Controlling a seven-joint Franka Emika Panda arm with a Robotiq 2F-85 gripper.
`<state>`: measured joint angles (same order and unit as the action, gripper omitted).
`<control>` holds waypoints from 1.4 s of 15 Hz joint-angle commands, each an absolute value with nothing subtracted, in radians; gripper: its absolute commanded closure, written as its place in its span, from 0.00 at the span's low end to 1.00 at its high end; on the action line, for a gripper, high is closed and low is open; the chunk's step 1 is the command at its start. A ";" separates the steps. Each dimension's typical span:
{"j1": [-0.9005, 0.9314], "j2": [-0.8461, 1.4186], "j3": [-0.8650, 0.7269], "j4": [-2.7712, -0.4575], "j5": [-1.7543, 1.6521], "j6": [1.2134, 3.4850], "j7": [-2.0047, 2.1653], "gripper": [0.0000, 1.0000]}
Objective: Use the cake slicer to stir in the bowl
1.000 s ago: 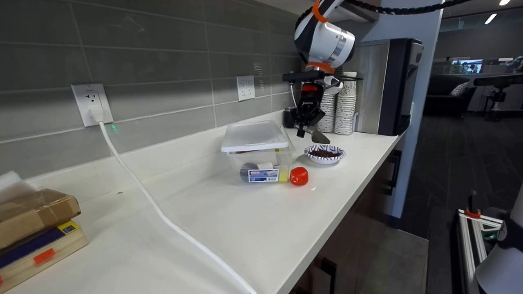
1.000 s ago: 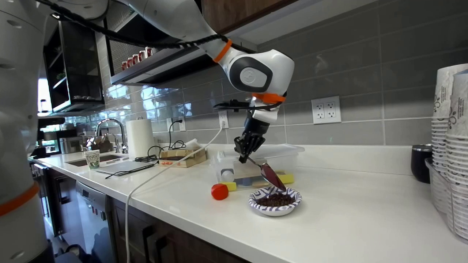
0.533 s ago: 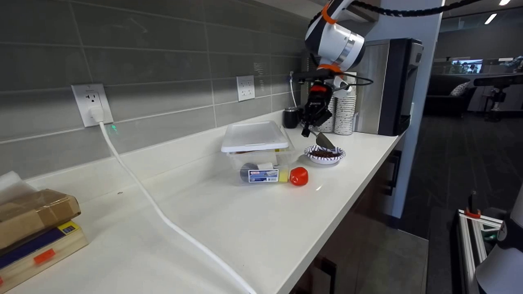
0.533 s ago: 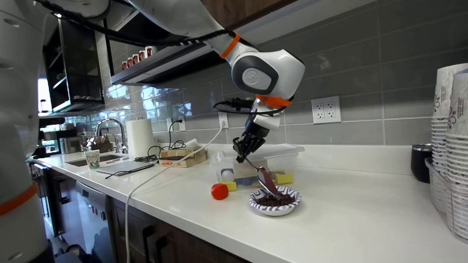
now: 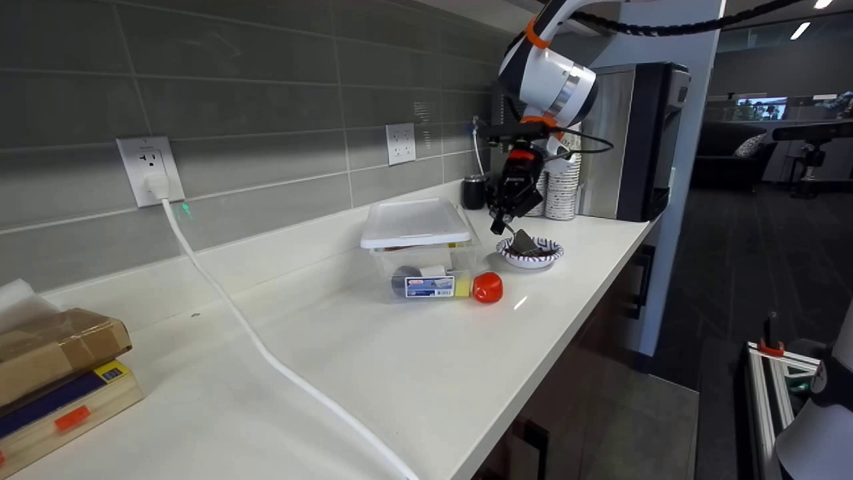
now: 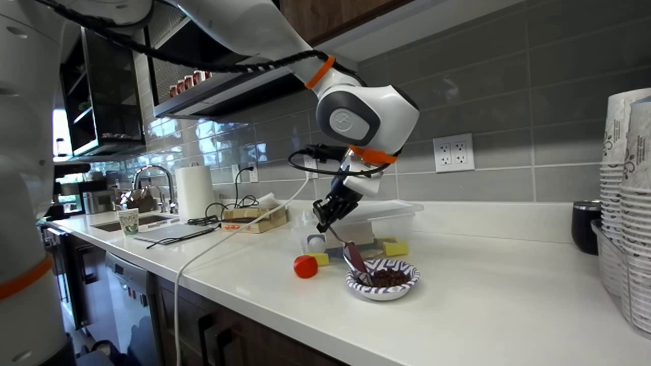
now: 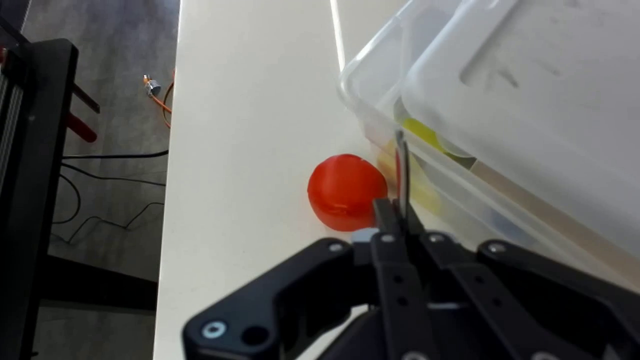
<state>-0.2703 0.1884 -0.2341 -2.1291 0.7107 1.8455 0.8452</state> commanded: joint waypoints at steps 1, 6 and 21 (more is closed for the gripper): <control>-0.260 0.178 -0.234 -2.155 0.774 1.842 0.791 0.99; -0.255 0.198 -0.231 -2.158 0.855 1.854 0.717 0.99; -0.263 0.263 -0.246 -2.100 0.957 1.961 0.511 0.99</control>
